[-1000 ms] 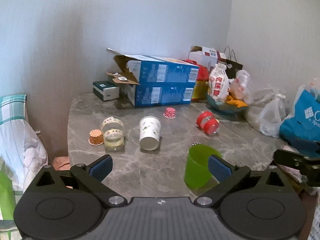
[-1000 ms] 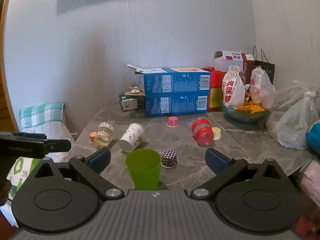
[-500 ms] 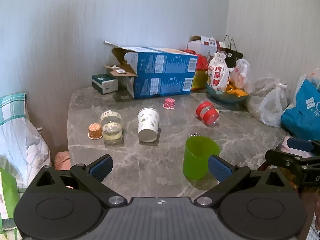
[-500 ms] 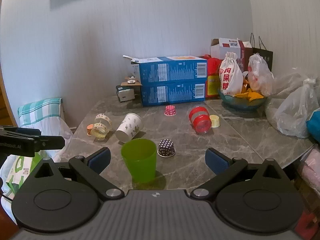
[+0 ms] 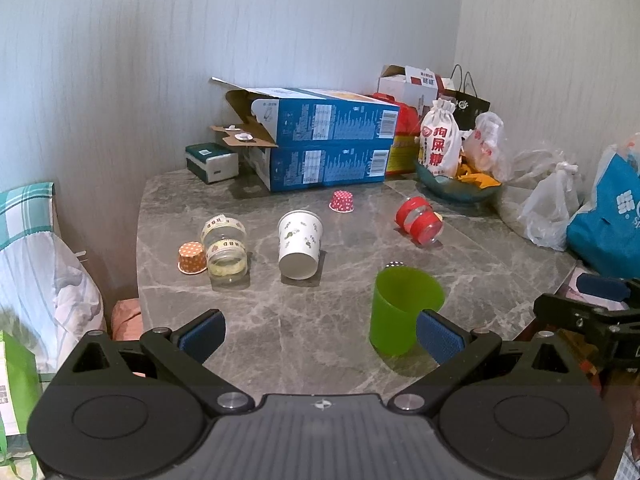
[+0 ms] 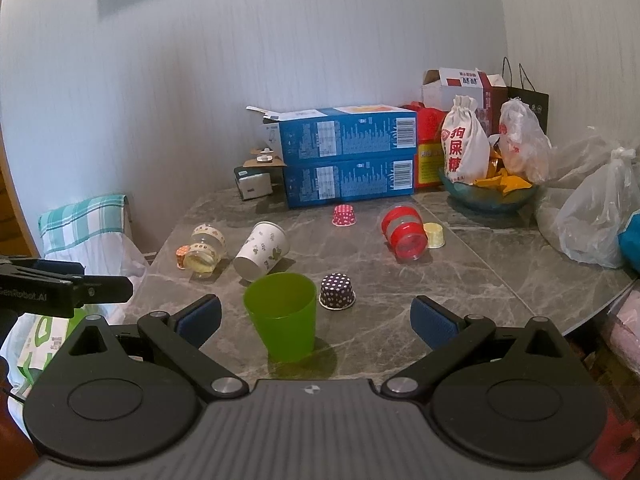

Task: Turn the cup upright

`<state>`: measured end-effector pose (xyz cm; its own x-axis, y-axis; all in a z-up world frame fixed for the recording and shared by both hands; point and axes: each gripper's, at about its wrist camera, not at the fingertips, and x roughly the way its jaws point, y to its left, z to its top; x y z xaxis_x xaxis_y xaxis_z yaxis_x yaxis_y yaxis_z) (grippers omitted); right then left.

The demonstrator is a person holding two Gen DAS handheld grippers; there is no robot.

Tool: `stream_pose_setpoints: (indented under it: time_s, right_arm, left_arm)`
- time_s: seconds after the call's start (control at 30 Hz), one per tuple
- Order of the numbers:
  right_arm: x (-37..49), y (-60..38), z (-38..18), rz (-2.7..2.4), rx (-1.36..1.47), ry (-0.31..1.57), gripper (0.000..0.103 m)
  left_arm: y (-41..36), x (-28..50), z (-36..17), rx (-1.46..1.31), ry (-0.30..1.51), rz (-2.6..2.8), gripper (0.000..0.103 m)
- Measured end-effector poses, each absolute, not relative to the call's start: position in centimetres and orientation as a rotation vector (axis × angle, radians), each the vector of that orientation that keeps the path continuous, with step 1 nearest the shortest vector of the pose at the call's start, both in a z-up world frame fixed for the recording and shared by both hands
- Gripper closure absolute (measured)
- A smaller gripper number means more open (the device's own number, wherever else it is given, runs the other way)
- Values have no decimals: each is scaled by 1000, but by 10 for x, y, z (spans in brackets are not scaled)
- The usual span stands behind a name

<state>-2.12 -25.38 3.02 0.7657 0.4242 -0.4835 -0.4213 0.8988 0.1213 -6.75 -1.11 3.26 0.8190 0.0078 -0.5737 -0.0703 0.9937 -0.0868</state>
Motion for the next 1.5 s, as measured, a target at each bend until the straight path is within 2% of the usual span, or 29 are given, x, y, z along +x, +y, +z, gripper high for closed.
stream_pose_setpoints:
  time_s: [1.5]
  right_arm:
    - [-17,-256,26,470,26,535,1]
  left_arm:
    - [-5,-53,24,-106,644,51,1]
